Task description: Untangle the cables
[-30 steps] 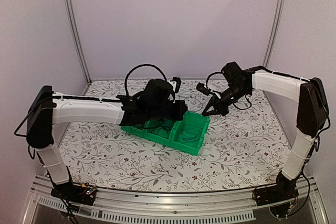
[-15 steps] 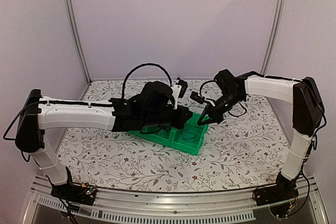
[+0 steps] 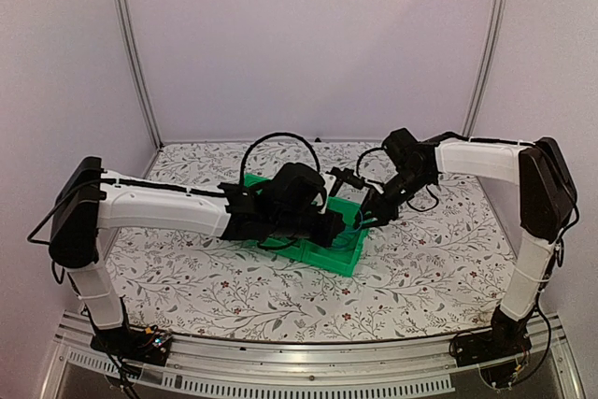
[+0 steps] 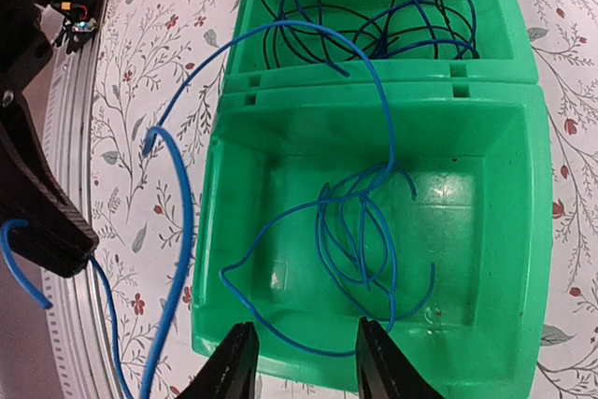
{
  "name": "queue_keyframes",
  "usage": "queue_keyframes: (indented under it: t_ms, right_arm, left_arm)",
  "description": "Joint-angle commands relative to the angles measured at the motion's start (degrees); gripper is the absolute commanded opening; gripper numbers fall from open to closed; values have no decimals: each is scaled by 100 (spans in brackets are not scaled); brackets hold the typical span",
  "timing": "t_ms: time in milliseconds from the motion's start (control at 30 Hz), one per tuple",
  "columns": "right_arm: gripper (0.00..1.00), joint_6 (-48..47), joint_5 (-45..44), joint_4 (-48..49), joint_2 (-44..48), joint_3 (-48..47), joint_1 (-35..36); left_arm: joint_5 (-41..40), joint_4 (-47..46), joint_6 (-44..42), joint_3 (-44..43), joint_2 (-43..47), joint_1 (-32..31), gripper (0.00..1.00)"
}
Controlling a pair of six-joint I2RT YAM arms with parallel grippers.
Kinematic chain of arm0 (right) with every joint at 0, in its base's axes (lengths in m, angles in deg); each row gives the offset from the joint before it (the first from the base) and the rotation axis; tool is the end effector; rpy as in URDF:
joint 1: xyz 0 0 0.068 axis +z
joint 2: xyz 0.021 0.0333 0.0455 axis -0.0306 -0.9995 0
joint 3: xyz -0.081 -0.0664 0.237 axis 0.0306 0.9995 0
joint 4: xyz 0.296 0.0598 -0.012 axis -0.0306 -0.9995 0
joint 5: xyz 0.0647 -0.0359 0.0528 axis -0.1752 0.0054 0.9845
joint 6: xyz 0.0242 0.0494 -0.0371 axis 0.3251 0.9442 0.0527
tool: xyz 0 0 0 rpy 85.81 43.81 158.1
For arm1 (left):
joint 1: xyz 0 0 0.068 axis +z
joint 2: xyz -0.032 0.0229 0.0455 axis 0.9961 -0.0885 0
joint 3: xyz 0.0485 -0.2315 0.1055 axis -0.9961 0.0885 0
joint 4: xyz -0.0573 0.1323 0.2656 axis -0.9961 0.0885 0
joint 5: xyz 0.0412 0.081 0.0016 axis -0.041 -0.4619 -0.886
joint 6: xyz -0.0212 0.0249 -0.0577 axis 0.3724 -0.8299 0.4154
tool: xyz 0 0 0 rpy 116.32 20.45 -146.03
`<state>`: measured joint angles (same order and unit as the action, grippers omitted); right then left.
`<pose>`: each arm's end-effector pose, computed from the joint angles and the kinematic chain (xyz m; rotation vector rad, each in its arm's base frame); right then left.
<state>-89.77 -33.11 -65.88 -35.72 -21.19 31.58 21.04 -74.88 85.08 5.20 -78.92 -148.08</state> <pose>0.3430 0.2351 0.1587 -1.5302 2.1470 0.9246 0.2113 -0.4067 0.1813 0.5979 2.2533 -0.7776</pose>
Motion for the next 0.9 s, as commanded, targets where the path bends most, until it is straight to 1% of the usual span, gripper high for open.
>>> queue_keyframes:
  t_ms: [0,100,167,267,333,500,733,800,867]
  right_arm:
    - [44,-451,-322,-386,794,448,-360]
    - [49,-844,-497,-619,1157,778,-761]
    - [50,-1025,-506,-739,1253,941,-1078]
    - [51,-1109,-343,-839,1433,1076,-1512]
    - [51,-1100,-311,-845,1564,1148,-1663]
    - [51,-942,-321,-657,1917,1340,-1700]
    - [51,-475,-512,-252,2210,1282,-1744]
    - [51,-404,-552,-158,2333,1195,-1794]
    - [51,-312,-592,-24,2481,1135,-1840]
  left_arm:
    - [355,-93,-392,-386,-206,10,0]
    - [873,-377,-731,-441,-274,14,0]
    - [906,-346,-744,-511,-331,26,0]
    - [579,61,-669,-701,-471,75,0]
    - [137,527,-539,-841,-569,127,0]
    - [-119,1348,-247,-1495,-1168,310,0]
    - [-198,2485,-398,-3226,-2438,293,0]
    - [-238,2683,-413,-3435,-2534,260,0]
    - [-309,2793,-392,-3410,-2473,244,2]
